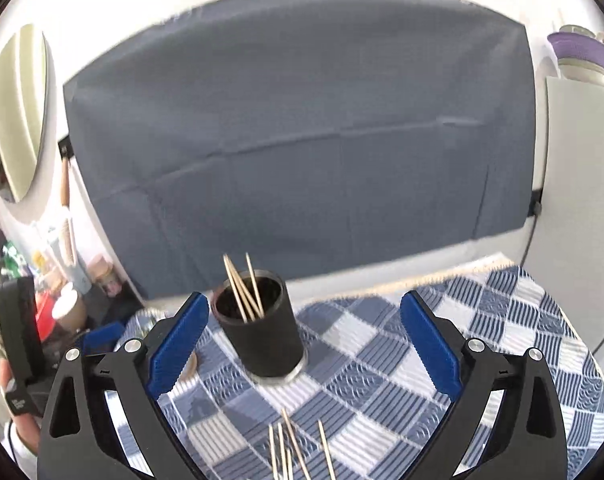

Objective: Organize utensils
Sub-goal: 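Move both open tools down toward the wooden sticks on the cloth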

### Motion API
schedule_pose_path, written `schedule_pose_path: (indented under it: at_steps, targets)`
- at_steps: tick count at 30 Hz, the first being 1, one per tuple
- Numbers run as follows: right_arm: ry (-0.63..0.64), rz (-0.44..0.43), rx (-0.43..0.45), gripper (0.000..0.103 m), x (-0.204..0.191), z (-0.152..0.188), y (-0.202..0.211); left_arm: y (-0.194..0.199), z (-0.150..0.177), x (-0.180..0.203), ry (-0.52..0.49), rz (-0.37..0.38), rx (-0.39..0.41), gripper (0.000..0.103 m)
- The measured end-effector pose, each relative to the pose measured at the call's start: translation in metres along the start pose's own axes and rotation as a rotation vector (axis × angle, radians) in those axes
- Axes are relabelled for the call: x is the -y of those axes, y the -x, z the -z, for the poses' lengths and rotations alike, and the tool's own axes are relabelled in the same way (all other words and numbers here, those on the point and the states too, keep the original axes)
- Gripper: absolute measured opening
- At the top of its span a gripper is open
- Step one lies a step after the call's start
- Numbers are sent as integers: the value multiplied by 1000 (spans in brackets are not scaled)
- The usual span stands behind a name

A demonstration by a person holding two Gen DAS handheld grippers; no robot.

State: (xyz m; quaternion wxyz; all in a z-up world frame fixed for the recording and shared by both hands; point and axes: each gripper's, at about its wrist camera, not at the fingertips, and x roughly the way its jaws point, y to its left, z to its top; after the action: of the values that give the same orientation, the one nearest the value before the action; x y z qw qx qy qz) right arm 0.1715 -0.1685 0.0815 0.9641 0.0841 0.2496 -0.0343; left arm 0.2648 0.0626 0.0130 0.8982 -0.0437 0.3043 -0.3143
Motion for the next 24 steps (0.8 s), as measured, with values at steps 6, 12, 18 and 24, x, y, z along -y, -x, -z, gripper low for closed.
schedule_pose_path:
  at_steps: [6,12,18,24]
  targets:
    - [36,1,-118,93,9,30,-10,-6,27,0,65,34,-57,97]
    - [84,-39,-253,93,18,60,-36,-18,57,5,97,-47,-124,97]
    - [95,-106,-401,93,33,93,-64,-29,87,20,134,-111,-200,97]
    - [137,-169,-508,93,48,121,-87,-42,121,47,126,-180,-272,97]
